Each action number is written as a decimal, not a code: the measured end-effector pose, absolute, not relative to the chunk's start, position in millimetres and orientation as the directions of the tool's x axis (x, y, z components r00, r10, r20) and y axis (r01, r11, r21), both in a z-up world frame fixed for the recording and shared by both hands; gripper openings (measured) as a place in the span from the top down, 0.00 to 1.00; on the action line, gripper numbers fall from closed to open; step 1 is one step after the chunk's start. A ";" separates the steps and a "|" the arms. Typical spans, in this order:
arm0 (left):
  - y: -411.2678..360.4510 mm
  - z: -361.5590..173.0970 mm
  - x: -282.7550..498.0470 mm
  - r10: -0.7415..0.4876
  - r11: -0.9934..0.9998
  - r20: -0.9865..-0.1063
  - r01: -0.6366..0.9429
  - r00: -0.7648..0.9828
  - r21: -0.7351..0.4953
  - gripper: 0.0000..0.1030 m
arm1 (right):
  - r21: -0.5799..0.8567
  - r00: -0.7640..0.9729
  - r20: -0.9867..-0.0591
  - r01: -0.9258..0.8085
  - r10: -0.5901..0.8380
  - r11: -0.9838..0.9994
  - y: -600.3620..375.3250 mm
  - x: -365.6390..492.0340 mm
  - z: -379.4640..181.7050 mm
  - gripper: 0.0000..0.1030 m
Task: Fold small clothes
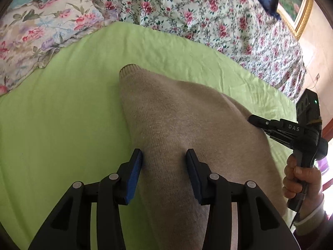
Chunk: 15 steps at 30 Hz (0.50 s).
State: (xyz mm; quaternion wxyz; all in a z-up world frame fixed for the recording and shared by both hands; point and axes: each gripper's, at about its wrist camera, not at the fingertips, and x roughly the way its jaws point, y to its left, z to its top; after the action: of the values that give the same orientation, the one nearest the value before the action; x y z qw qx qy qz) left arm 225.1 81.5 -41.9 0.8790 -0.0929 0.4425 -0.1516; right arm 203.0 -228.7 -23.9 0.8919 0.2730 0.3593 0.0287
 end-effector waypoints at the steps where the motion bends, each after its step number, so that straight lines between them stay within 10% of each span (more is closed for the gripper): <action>1: 82.9 -36.4 218.7 -0.350 0.936 -0.744 0.187 0.569 -0.297 0.60 | 0.498 0.750 -0.617 0.138 0.238 0.856 -225.6 195.7 -16.6 0.88; 15: 69.6 -30.6 113.9 -0.543 0.838 -0.657 0.379 0.522 -0.392 0.60 | 0.413 0.679 -0.696 0.109 0.236 0.904 -157.6 127.8 -61.9 0.93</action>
State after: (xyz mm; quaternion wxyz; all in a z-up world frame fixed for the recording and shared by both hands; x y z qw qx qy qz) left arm 113.9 69.6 -30.6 0.8666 -0.1001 0.4100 -0.2662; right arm 127.8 -157.6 -61.9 0.8903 0.2159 0.3993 0.0356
